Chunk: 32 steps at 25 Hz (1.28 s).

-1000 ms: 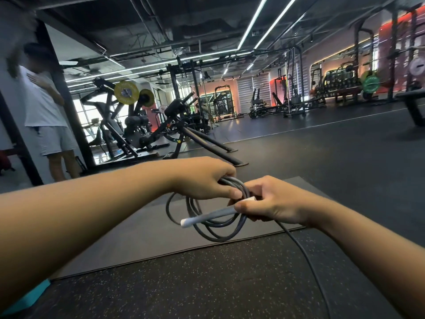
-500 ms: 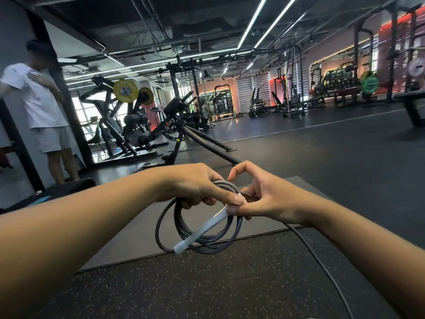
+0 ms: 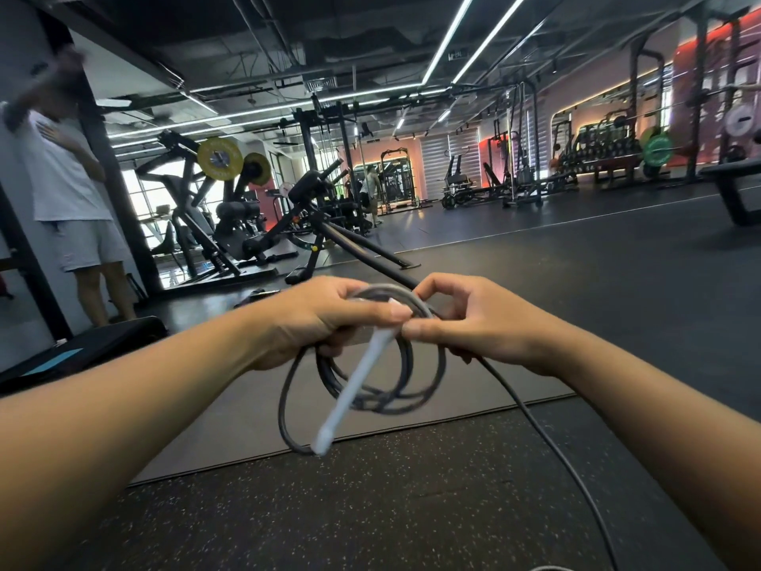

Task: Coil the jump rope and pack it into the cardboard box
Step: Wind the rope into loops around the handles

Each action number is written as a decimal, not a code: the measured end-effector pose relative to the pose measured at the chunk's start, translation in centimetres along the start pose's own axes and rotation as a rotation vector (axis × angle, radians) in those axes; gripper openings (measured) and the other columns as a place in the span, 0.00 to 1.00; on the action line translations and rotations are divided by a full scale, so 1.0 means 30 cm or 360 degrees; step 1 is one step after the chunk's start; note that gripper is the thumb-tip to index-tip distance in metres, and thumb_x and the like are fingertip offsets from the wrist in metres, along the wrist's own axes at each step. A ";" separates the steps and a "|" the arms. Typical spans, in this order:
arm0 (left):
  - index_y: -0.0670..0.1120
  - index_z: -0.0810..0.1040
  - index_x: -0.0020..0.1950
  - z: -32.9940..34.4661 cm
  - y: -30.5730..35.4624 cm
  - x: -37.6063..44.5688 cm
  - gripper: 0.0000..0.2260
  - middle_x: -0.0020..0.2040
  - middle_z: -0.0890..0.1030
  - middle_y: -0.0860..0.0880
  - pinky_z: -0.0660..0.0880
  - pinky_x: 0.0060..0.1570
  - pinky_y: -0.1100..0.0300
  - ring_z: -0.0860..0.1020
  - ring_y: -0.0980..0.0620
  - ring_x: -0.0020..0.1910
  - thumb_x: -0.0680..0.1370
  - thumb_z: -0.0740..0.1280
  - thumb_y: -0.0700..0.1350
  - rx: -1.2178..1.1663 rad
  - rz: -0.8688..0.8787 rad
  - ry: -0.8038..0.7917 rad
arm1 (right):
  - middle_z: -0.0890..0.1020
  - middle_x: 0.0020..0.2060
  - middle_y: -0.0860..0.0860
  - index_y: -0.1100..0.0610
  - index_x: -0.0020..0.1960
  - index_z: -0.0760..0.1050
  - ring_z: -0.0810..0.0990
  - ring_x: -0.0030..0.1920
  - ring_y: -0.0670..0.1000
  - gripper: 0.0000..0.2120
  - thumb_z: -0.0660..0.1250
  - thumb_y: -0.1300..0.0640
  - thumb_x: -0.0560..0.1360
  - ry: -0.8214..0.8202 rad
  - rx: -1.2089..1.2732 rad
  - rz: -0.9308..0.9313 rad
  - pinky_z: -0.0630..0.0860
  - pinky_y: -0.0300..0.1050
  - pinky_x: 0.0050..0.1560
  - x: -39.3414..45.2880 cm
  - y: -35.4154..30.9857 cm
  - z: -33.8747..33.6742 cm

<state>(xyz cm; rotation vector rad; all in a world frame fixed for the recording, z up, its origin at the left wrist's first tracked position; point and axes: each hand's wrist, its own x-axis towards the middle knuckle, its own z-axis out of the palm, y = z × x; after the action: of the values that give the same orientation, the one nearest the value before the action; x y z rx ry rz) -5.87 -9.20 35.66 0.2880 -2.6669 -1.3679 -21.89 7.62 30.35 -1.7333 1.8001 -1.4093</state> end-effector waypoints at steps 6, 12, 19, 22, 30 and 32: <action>0.50 0.80 0.44 -0.092 0.041 0.007 0.11 0.32 0.62 0.53 0.58 0.21 0.65 0.57 0.57 0.22 0.71 0.74 0.56 -0.0848 0.0374 0.0828 | 0.68 0.28 0.44 0.59 0.54 0.82 0.63 0.29 0.49 0.27 0.66 0.35 0.74 0.0243 0.0388 0.0141 0.69 0.49 0.32 -0.012 0.088 0.000; 0.52 0.76 0.42 0.074 0.047 0.068 0.15 0.27 0.64 0.56 0.60 0.18 0.65 0.58 0.58 0.19 0.71 0.77 0.59 -0.1833 0.0283 0.1337 | 0.67 0.33 0.45 0.53 0.56 0.79 0.62 0.28 0.43 0.28 0.77 0.35 0.66 0.0327 0.0856 0.0006 0.60 0.35 0.26 0.047 0.057 0.185; 0.50 0.75 0.47 0.134 -0.013 0.075 0.17 0.33 0.66 0.54 0.70 0.25 0.64 0.63 0.58 0.22 0.74 0.72 0.63 -0.1960 0.0230 0.1289 | 0.62 0.27 0.45 0.55 0.52 0.83 0.55 0.25 0.44 0.18 0.70 0.41 0.74 0.0586 0.1432 0.0068 0.52 0.38 0.25 0.069 -0.010 0.253; 0.48 0.76 0.48 0.143 -0.062 0.066 0.15 0.34 0.69 0.53 0.78 0.29 0.61 0.68 0.56 0.26 0.78 0.69 0.60 -0.1879 0.0181 0.1231 | 0.62 0.24 0.44 0.52 0.43 0.76 0.56 0.23 0.44 0.12 0.67 0.46 0.80 0.0612 0.1317 0.0168 0.52 0.37 0.25 0.060 -0.021 0.234; 0.46 0.73 0.48 0.133 -0.082 0.024 0.08 0.29 0.65 0.52 0.80 0.30 0.58 0.67 0.54 0.25 0.81 0.65 0.50 -0.1802 0.0186 0.1075 | 0.63 0.27 0.48 0.53 0.39 0.76 0.57 0.24 0.46 0.19 0.66 0.38 0.76 0.0616 0.1105 0.0322 0.53 0.37 0.24 0.027 -0.052 0.202; 0.44 0.73 0.50 0.133 -0.076 0.012 0.09 0.30 0.67 0.51 0.82 0.34 0.56 0.68 0.53 0.26 0.81 0.63 0.49 -0.1750 0.0149 0.0968 | 0.63 0.27 0.50 0.52 0.34 0.75 0.57 0.24 0.47 0.17 0.68 0.43 0.77 0.0787 0.1178 0.0340 0.54 0.35 0.23 0.032 -0.052 0.213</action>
<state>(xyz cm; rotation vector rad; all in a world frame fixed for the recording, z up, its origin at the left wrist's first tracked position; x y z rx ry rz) -6.78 -7.44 31.52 0.3426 -1.1958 -2.0257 -16.37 4.25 28.80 -0.8441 1.3098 -2.1578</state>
